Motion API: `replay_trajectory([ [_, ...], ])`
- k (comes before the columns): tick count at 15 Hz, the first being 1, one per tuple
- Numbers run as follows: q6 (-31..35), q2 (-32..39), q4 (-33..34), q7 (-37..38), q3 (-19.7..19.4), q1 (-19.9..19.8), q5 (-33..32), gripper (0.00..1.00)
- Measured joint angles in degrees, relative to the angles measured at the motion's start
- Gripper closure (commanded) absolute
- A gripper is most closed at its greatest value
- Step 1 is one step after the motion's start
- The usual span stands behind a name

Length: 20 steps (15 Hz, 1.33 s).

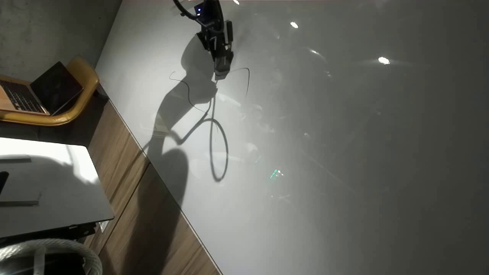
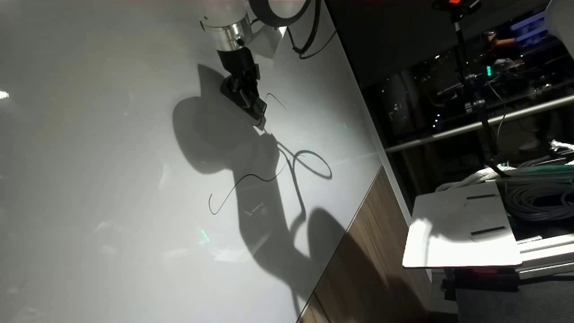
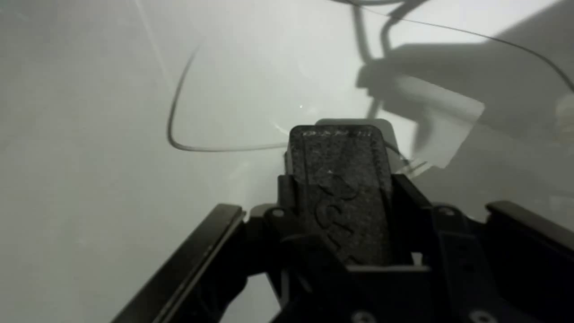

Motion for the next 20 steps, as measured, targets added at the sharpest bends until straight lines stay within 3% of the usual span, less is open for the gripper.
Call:
replay_trajectory([
  [7, 1.47, -3.5, -0.97, -0.97, -1.86, -4.22, 1.39, 0.7],
  [20, 0.74, -3.7, -1.01, -0.78, -1.86, -4.98, 2.59, 0.7],
])
